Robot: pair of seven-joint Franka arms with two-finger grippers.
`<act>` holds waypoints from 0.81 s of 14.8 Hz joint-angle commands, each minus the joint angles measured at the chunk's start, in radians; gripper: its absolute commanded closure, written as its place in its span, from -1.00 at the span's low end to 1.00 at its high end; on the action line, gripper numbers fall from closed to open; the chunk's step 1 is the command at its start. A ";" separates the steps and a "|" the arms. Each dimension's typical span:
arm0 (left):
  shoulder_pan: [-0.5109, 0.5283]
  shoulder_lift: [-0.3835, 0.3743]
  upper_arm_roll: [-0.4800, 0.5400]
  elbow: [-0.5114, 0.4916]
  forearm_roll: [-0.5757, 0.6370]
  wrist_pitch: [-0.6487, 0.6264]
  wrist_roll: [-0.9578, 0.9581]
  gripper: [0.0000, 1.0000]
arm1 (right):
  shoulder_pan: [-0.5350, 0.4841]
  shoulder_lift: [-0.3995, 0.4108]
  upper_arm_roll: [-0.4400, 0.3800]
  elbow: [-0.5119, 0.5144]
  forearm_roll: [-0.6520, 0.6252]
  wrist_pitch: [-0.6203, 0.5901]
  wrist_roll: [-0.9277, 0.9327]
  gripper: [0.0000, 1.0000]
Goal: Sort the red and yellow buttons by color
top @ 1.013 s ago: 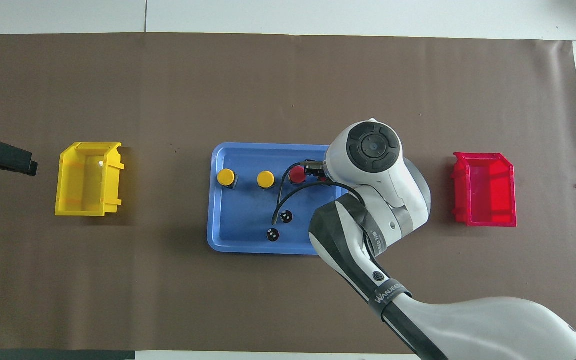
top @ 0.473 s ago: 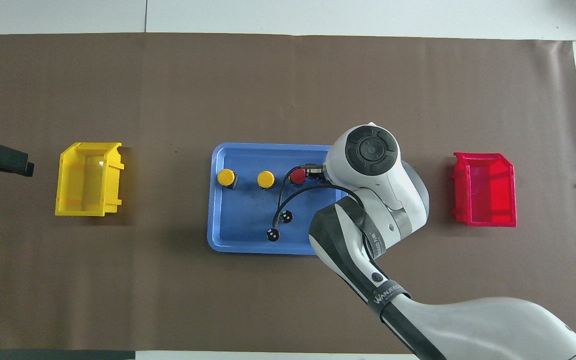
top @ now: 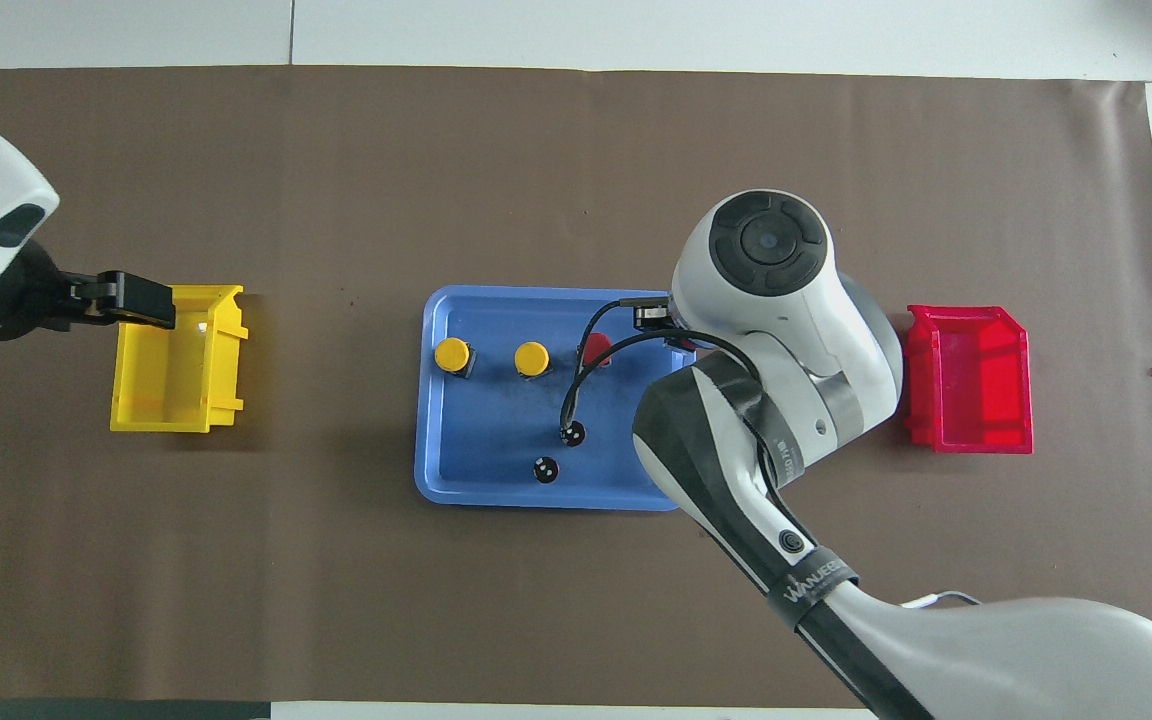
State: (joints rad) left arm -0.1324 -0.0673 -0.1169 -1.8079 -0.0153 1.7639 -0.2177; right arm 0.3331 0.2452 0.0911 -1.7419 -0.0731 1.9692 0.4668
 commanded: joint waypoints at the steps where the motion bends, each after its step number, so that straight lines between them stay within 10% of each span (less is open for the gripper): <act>1: -0.117 0.004 0.007 -0.080 0.001 0.119 -0.188 -0.24 | -0.164 -0.139 0.009 -0.051 0.001 -0.120 -0.233 0.71; 12: -0.320 0.253 0.010 -0.119 0.026 0.388 -0.446 -0.37 | -0.529 -0.385 0.006 -0.457 0.010 0.075 -0.746 0.71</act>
State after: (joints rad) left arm -0.4205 0.1822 -0.1251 -1.9166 -0.0119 2.1186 -0.6183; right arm -0.1861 -0.0777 0.0811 -2.0865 -0.0712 1.9564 -0.2641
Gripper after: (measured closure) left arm 0.330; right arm 0.590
